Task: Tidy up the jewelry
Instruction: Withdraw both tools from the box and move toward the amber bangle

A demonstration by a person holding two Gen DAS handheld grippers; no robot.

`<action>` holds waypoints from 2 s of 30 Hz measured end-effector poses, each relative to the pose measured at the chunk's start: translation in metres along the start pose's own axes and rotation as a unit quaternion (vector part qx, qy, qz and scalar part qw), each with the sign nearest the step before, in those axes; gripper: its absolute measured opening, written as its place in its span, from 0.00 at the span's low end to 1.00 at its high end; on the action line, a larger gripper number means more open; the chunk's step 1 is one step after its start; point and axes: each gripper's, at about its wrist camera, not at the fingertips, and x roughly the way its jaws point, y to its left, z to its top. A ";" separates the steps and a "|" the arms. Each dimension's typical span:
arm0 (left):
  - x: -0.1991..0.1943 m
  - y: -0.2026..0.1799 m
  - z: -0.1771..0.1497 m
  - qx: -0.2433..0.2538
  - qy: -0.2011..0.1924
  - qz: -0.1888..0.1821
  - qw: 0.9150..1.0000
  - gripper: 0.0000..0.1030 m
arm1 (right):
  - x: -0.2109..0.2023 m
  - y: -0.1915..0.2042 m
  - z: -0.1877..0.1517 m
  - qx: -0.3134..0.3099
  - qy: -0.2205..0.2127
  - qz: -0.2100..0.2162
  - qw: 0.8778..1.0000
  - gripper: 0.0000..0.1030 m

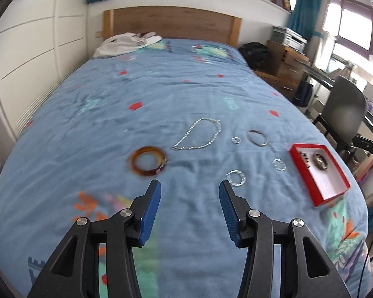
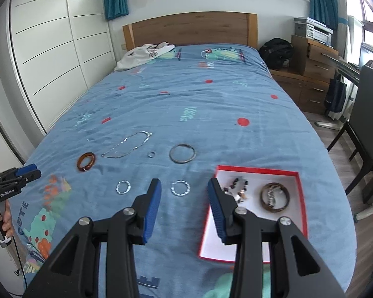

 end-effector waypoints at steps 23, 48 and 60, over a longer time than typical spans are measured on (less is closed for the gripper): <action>0.064 0.045 -0.019 -0.038 0.041 0.011 0.998 0.49 | 0.094 0.033 -0.033 0.020 0.041 0.043 0.998 0.37; 0.103 0.061 -0.027 -0.051 0.064 0.022 0.996 0.61 | 0.140 0.028 -0.055 0.050 0.060 0.044 0.996 0.37; 0.119 0.063 -0.032 -0.050 0.071 0.029 0.996 0.65 | 0.153 0.028 -0.064 0.052 0.063 0.044 0.996 0.37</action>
